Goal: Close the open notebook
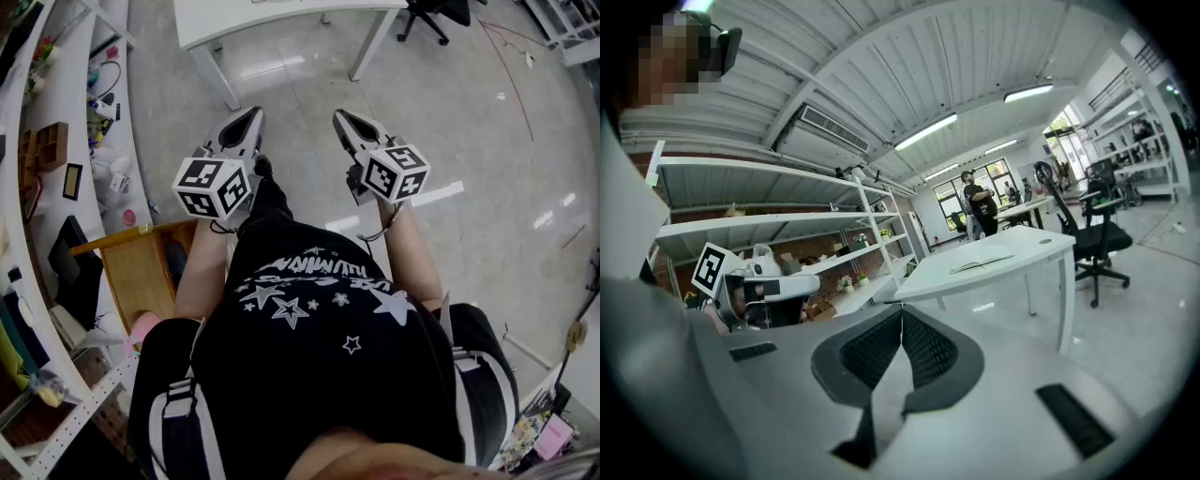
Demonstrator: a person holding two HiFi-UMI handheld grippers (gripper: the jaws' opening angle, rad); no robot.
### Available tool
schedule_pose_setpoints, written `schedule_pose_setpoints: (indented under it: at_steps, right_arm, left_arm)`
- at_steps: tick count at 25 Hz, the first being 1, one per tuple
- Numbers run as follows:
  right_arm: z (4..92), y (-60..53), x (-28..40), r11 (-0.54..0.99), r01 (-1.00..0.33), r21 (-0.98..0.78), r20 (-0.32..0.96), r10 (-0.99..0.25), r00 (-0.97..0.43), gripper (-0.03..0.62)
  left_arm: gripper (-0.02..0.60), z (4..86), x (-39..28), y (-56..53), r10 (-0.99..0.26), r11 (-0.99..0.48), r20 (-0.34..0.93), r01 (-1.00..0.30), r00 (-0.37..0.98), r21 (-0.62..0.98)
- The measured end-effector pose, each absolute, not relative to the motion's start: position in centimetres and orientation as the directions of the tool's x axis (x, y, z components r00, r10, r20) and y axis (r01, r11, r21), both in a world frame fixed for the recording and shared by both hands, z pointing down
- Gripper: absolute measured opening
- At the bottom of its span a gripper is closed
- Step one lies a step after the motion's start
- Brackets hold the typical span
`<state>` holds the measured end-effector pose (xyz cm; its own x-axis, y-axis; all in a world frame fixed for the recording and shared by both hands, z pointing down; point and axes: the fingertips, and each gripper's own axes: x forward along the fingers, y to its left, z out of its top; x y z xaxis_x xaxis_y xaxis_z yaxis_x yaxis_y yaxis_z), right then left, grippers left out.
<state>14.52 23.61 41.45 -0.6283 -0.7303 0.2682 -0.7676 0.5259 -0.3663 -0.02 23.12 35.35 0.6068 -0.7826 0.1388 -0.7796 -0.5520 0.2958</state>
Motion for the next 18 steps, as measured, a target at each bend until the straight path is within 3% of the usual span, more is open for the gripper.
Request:
schedule_pose_setpoints:
  at_steps: [11, 18]
  right_arm:
    - [40.7, 7.4, 11.1, 0.495, -0.814, -0.305, 0.288, -0.767, -0.574, 0.008]
    - [39.5, -3.2, 6.6, 0.504, -0.839, -0.203, 0.313, -0.778, -0.544, 0.008]
  left_arm:
    - [0.012, 34.6, -2.5, 5.9, -0.775, -0.578, 0.106, -0.765, 0.624, 0.284]
    - [0.012, 34.8, -7.3, -5.3, -0.812, -0.528, 0.186, -0.832, 0.553, 0.171]
